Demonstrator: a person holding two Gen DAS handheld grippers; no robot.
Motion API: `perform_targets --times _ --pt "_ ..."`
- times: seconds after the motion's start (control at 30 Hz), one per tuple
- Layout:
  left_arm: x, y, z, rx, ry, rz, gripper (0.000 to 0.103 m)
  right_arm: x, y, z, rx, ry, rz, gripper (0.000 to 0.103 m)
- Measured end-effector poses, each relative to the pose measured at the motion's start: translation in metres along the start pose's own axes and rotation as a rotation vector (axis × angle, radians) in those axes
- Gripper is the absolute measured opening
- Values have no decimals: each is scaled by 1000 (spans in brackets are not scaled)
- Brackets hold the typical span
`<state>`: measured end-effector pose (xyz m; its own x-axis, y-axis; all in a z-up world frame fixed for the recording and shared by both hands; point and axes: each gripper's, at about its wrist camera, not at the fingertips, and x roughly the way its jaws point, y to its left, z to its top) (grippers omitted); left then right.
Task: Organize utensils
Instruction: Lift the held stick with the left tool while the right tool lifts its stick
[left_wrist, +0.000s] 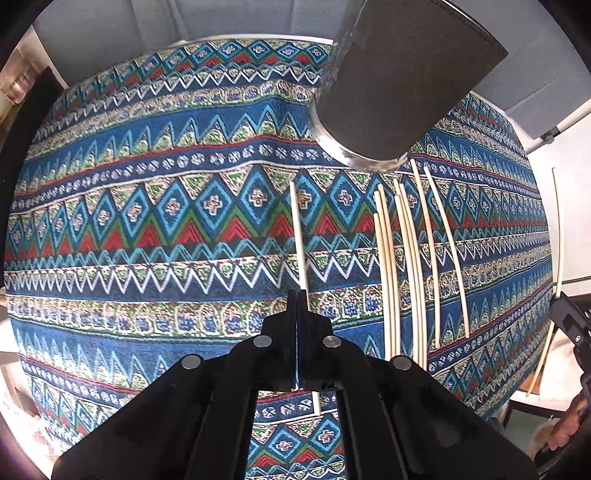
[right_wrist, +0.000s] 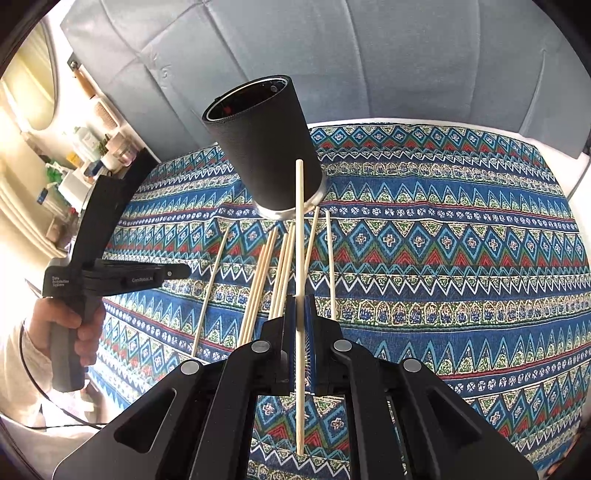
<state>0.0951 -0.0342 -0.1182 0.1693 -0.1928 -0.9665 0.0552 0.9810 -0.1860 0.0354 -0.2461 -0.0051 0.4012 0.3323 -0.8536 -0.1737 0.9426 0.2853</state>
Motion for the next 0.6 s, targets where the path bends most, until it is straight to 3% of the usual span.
perform_targets --times 0.1,0.2,0.3,0.47,0.53,0.6 --pt "13 2 1 2 33 26 0 2 0 0 -5 6 3 5" --pt "29 8 8 -62 85 45 14 4 -2 -2 -6 14 5 5" --pt "41 4 15 -57 147 73 16 6 -7 -3 5 17 10 5" --pt "56 -11 33 -40 198 122 36 11 -14 -5 30 23 16 5" --pt "60 -19 39 -37 213 128 50 12 -15 -6 35 24 19 5" --pt "65 -28 42 -33 206 144 52 12 -15 -5 35 24 18 5"
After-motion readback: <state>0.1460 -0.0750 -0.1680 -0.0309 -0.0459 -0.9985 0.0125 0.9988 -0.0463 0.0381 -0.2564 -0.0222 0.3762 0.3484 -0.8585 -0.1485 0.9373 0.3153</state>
